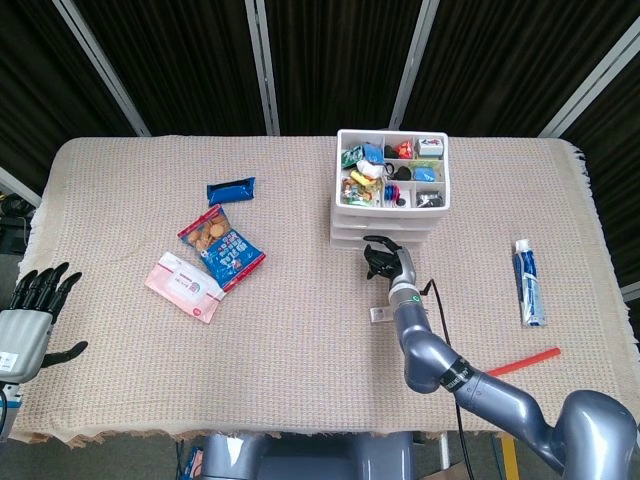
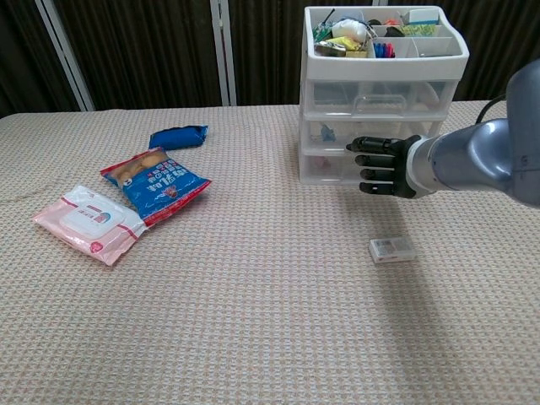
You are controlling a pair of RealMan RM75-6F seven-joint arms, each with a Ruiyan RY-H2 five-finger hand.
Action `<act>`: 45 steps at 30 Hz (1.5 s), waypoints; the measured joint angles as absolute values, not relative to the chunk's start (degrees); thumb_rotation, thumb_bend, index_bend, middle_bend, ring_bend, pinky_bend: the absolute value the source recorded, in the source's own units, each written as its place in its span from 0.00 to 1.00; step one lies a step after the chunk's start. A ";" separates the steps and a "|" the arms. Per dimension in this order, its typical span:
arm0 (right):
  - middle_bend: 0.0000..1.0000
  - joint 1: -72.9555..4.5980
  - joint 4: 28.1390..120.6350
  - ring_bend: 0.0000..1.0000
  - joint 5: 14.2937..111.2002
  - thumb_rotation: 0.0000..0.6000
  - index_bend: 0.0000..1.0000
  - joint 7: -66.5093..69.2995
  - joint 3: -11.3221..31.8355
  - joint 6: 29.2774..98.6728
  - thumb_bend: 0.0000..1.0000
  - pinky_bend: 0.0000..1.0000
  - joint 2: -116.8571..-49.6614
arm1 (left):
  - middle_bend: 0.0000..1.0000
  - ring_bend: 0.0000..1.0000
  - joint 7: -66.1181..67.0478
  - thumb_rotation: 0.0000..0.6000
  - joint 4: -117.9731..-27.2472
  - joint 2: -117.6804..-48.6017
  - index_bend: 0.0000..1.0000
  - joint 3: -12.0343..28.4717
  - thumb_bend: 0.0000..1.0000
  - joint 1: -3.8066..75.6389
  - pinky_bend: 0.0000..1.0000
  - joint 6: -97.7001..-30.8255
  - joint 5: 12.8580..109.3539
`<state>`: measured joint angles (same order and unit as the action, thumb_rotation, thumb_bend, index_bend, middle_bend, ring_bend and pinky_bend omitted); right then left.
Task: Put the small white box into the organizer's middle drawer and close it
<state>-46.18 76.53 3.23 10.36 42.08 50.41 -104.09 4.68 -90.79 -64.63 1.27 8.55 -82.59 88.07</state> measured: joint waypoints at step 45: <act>0.83 -46.56 75.41 0.81 4.60 1.00 0.37 12.85 45.25 53.12 0.48 0.72 -107.57 | 0.00 0.00 3.61 1.00 -91.56 -64.15 0.08 1.25 0.07 8.80 0.00 -81.69 87.44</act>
